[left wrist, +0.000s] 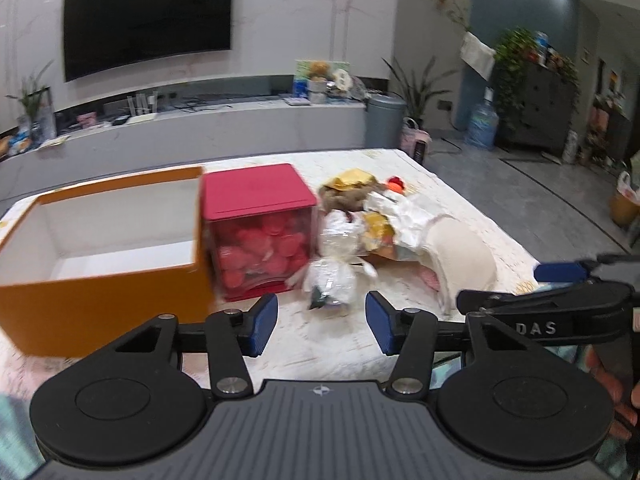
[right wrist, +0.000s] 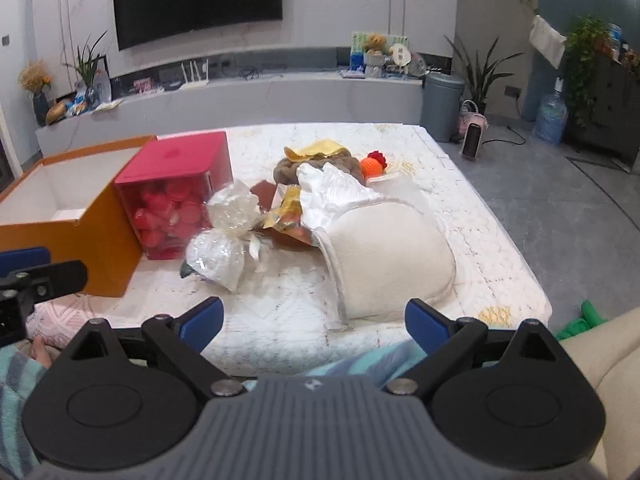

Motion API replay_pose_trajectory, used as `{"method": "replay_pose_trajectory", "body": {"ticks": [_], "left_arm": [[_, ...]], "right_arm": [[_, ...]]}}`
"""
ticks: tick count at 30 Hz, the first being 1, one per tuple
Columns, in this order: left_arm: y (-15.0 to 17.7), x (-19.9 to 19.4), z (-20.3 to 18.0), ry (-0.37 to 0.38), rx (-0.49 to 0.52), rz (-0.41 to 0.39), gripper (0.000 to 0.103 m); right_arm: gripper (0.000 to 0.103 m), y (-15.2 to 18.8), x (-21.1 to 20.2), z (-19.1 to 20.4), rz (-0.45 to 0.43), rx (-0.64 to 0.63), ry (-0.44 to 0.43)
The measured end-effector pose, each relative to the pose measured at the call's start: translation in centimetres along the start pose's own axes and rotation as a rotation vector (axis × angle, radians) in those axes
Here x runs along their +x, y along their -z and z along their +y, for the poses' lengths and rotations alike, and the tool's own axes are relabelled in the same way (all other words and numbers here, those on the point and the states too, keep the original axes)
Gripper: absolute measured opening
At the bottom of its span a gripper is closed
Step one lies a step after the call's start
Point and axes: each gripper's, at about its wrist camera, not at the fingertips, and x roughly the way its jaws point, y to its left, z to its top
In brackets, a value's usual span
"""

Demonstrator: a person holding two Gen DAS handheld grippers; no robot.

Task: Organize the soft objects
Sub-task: 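Reach the left gripper to the plastic-wrapped bundle while the right gripper reaches the white cushion pad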

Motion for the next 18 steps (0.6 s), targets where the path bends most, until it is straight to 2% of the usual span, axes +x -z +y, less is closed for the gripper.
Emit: {"method": "replay_pose_trajectory", "body": {"ticks": [4,7,15,18], "left_arm": [[-0.7,2.0,-0.5,0.020,0.012,0.028,0.061],[-1.1,3.6,-0.4,0.019,0.004,0.057,0.061],[-2.4,6.2,-0.3,0.028,0.007,0.108,0.061],[-2.8,6.7,-0.5,0.045,0.018,0.118,0.065]], "right_arm": [[0.096,-1.0,1.9,-0.8,0.013,-0.029,0.046],[0.096,-1.9,3.8,-1.7,0.064,-0.001,0.063],[0.097,-3.1,8.5,-2.5,0.198,0.048,0.039],[0.096,-3.1,9.5,-3.1,0.229,0.095,0.020]]}}
